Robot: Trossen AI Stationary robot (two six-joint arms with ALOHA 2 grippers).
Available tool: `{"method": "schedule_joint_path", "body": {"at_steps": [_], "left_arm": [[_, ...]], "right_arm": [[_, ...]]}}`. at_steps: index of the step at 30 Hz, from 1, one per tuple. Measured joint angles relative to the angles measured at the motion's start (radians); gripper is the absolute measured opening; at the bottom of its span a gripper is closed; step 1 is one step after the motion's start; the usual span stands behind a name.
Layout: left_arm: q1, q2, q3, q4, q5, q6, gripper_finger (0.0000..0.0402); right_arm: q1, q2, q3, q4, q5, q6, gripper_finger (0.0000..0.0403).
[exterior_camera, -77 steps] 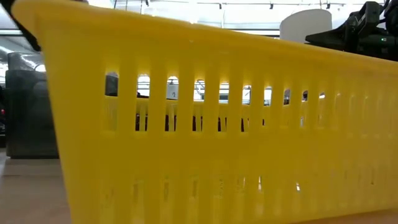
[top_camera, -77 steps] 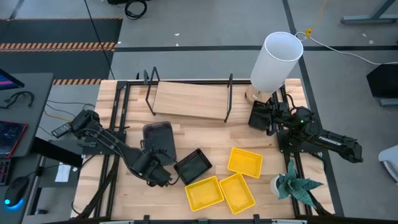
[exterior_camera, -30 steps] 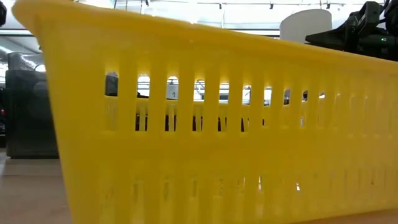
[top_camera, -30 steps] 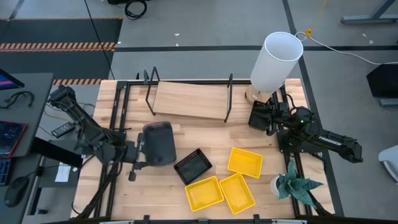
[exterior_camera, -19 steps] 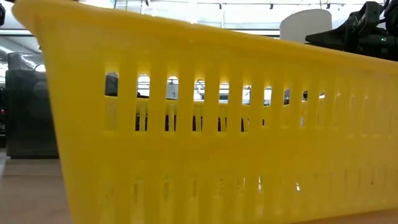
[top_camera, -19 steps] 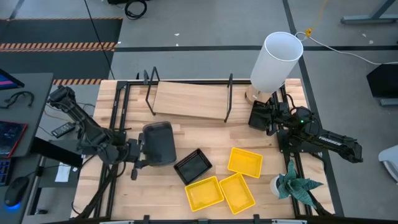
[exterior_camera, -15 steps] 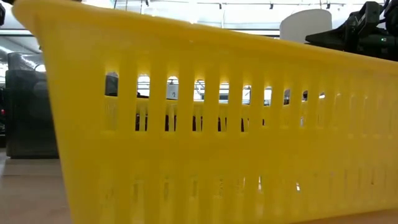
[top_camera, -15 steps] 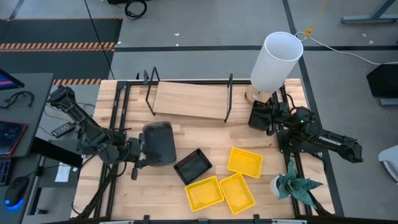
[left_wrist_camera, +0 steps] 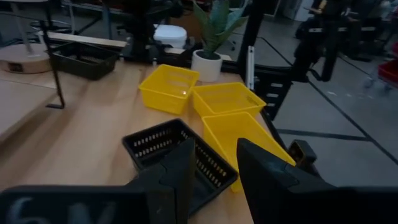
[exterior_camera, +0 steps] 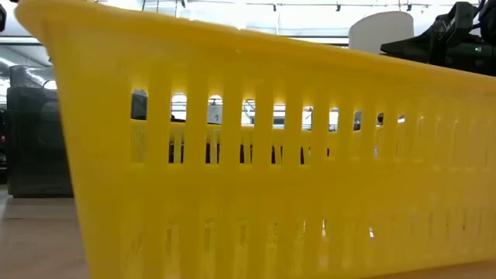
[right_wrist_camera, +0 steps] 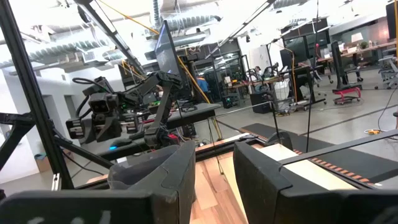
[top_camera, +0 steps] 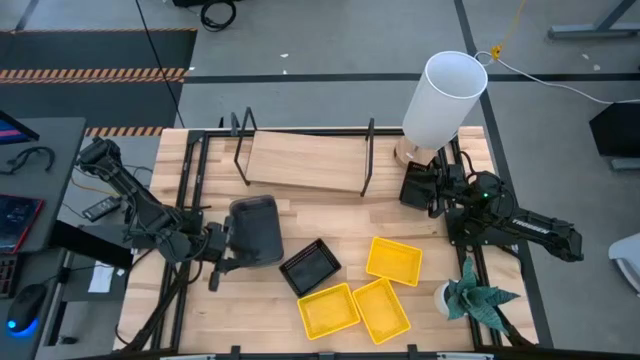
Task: Stack baskets on shelf by color
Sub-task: Stack the top black basket on top of the bottom black stacked baskets
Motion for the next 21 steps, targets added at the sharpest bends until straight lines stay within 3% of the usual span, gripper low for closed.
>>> {"method": "schedule_joint_path", "body": {"at_steps": [11,17,21], "left_arm": [[0.0,0.0,0.0,0.013,0.022,0.004,0.0126],[-0.001,-0.001,0.0,-0.001,0.214,0.063,0.0126],[0.0,-0.042,0.0,-0.079,0.205,0.034,0.0125]], "right_arm": [[0.0,0.0,0.0,0.0,0.0,0.0,0.0115],[0.0,0.0,0.0,0.0,0.0,0.0,0.0115],[0.0,0.0,0.0,0.0,0.0,0.0,0.0115]]}}
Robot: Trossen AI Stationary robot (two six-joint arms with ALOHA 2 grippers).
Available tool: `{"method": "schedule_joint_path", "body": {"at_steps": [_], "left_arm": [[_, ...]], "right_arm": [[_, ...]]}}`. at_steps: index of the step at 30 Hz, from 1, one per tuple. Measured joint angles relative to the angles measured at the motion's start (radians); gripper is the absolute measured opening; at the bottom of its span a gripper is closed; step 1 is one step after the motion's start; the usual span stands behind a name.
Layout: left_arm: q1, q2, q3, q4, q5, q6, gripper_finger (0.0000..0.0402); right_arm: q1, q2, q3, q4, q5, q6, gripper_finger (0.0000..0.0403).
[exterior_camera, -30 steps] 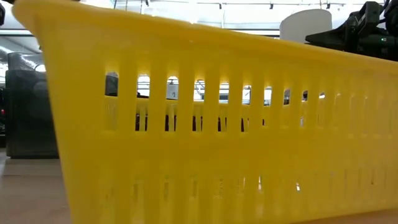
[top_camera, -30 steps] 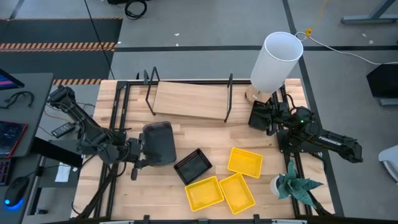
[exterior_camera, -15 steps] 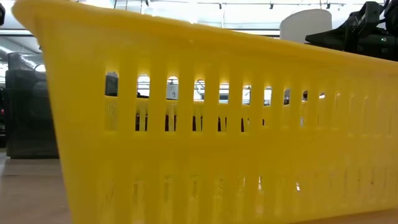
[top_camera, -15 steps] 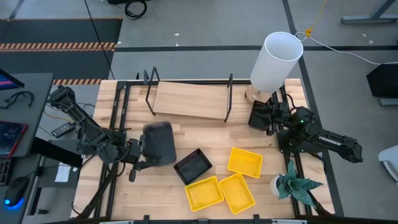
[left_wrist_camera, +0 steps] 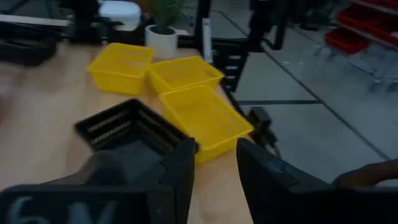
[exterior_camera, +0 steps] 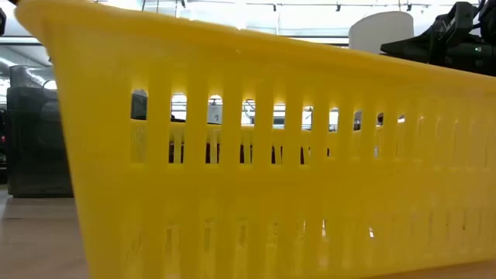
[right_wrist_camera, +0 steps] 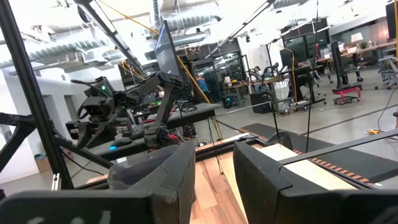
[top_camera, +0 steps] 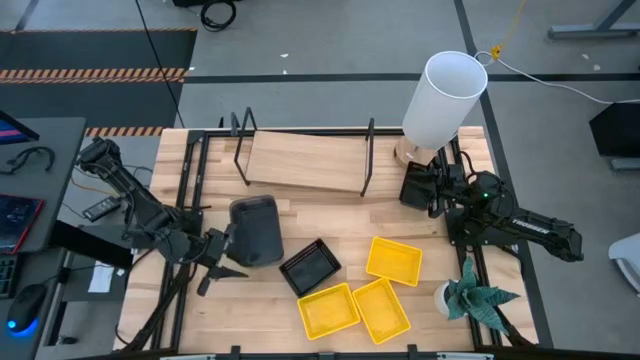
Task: Stack baskets on shelf by color
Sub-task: Stack the top black basket on top of the bottom black stacked baskets
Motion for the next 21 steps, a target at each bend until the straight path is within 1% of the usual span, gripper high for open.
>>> {"method": "schedule_joint_path", "body": {"at_steps": [3,7,12,14,17,19,21], "left_arm": [[-0.012,-0.056,0.0,-0.031,-0.037,0.0,0.0125],[-0.051,-0.122,0.001,0.003,-0.084,0.047,0.0125],[-0.106,-0.137,0.001,0.039,-0.168,0.08,0.0125],[-0.139,-0.135,-0.001,0.046,-0.217,0.08,0.0125],[-0.192,-0.136,-0.082,0.182,-0.303,0.101,0.0125],[-0.218,-0.135,-0.159,0.321,-0.332,0.133,0.0125],[-0.233,-0.145,-0.203,0.411,-0.357,0.166,0.0125]], "right_arm": [[0.0,0.0,0.0,0.0,0.0,0.0,0.0115],[0.0,0.0,0.0,0.0,0.0,0.0,0.0115],[0.0,0.0,0.0,0.0,0.0,0.0,0.0115],[0.0,0.0,0.0,0.0,0.0,0.0,0.0115],[0.0,0.0,0.0,0.0,0.0,0.0,0.0115],[0.0,0.0,0.0,0.0,0.0,0.0,0.0115],[0.0,0.0,0.0,0.0,0.0,0.0,0.0115]]}}
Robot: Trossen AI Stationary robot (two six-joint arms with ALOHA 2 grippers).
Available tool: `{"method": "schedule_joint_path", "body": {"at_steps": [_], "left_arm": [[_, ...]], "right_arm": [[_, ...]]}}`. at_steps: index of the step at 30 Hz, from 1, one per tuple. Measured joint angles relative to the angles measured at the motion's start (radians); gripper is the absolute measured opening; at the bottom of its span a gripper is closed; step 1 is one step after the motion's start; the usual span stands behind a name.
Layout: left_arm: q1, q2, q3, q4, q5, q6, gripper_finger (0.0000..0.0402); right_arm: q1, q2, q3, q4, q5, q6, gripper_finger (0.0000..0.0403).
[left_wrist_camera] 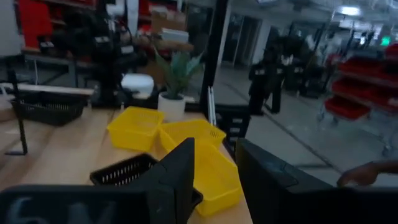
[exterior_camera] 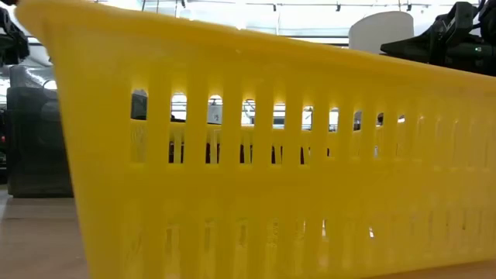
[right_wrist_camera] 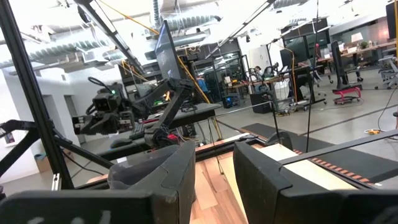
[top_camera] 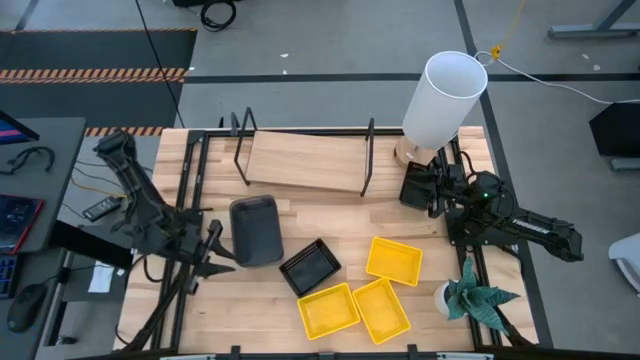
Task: Stack baskets on shelf by color
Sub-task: Stack the top black basket on top of the bottom black stacked baskets
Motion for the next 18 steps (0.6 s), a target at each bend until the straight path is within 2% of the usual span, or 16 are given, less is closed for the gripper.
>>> {"method": "schedule_joint_path", "body": {"at_steps": [8,13,18], "left_arm": [[-0.044,-0.128,-0.05,0.002,-0.147,0.077,0.0096],[-0.045,-0.196,-0.078,0.004,-0.173,0.124,0.0064],[-0.036,-0.243,-0.117,0.019,-0.248,0.149,0.0035]], "right_arm": [[0.0,0.0,0.0,0.0,0.0,0.0,0.0115],[0.0,0.0,0.0,0.0,0.0,0.0,0.0115],[0.0,0.0,0.0,0.0,0.0,0.0,0.0115]]}}
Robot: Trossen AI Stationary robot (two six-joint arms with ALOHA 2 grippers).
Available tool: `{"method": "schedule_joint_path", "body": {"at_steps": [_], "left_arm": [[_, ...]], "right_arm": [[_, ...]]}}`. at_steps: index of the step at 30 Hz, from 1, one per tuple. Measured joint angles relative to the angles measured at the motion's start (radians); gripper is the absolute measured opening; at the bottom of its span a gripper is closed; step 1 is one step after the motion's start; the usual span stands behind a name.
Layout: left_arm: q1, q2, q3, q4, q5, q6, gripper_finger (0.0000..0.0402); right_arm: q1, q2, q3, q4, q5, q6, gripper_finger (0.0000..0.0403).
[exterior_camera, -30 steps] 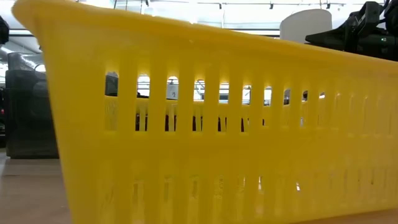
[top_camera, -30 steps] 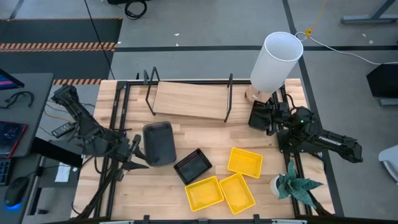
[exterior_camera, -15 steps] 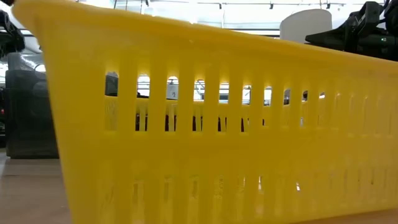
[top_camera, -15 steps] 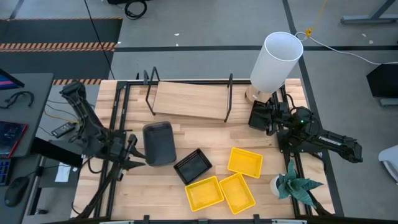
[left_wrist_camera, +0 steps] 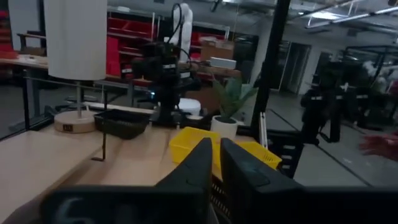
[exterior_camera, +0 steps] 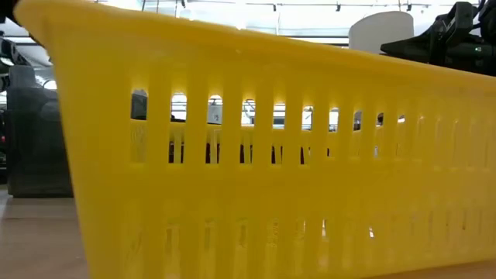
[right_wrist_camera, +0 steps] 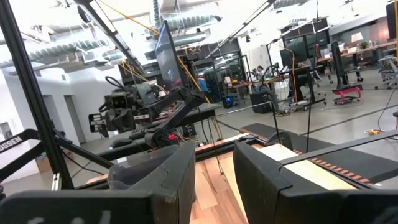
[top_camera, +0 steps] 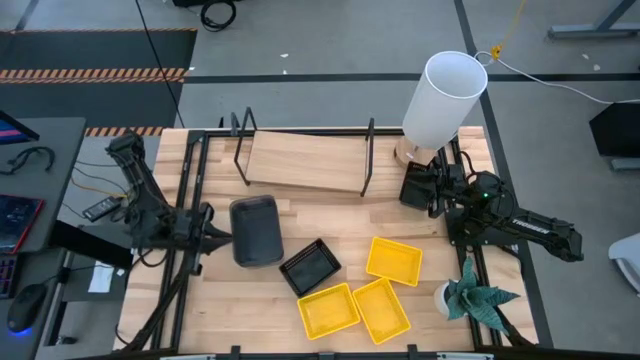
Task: Stack baskets on shelf by color
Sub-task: Stack the top black basket on top of the bottom black stacked baskets
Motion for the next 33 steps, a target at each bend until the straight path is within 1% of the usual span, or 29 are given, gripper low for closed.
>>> {"method": "schedule_joint_path", "body": {"at_steps": [5,10,12,15,18,21,26,29,33], "left_arm": [[0.015,-0.024,-0.045,0.07,-0.005,0.028,0.0007],[0.05,-0.032,-0.111,0.161,-0.008,0.066,0.0008],[0.063,-0.031,-0.122,0.153,-0.003,0.068,0.0007],[0.08,-0.031,-0.122,0.099,0.003,0.036,0.0004],[0.086,-0.031,-0.122,0.098,0.015,0.021,0.0005],[0.086,-0.031,-0.122,0.099,0.041,0.032,0.0014],[0.086,-0.031,-0.122,0.099,0.043,0.096,0.0031],[0.086,-0.031,-0.123,0.098,0.043,0.111,0.0035],[0.086,-0.031,-0.123,0.097,0.043,0.109,0.0031]], "right_arm": [[0.0,0.0,0.0,0.0,0.0,0.0,0.0115],[0.0,0.0,0.0,0.024,0.001,0.004,0.0115],[0.0,0.0,0.0,0.023,0.0,0.006,0.0115],[0.0,0.0,0.0,0.024,0.0,0.007,0.0115],[0.0,0.0,0.0,0.032,0.012,0.018,0.0115],[0.0,0.0,0.0,0.063,0.046,0.118,0.0115],[0.001,0.001,0.0,0.106,0.13,0.288,0.0115],[0.001,0.022,0.0,0.12,0.118,0.357,0.0115],[0.001,0.062,0.004,0.146,0.074,0.386,0.0115]]}}
